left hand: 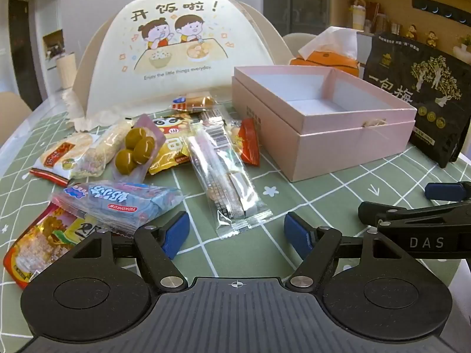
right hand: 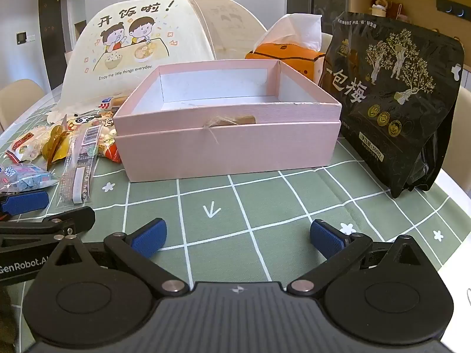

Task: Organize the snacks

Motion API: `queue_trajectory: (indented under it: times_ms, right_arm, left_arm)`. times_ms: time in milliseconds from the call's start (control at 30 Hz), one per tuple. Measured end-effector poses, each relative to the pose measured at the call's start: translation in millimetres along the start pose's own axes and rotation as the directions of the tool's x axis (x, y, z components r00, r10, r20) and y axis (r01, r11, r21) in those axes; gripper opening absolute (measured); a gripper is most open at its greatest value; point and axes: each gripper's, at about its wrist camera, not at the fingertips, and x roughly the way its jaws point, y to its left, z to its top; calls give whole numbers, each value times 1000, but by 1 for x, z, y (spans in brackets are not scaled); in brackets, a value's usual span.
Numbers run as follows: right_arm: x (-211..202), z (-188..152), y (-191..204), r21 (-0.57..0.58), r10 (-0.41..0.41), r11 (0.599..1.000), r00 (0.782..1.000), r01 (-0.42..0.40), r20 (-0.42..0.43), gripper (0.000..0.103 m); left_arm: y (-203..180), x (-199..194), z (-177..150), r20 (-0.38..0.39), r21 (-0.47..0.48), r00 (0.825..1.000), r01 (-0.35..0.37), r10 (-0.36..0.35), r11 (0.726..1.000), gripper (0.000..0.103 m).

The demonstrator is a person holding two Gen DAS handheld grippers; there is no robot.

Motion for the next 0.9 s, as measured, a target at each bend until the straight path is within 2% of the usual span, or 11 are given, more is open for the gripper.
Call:
queue_trajectory:
  times_ms: [900]
  right_arm:
    - [0,-1,0,-6,4,1000,1000,-4,1,103]
  left_arm:
    - [1,0,0,3,-17,1000,13,-13,1000,78]
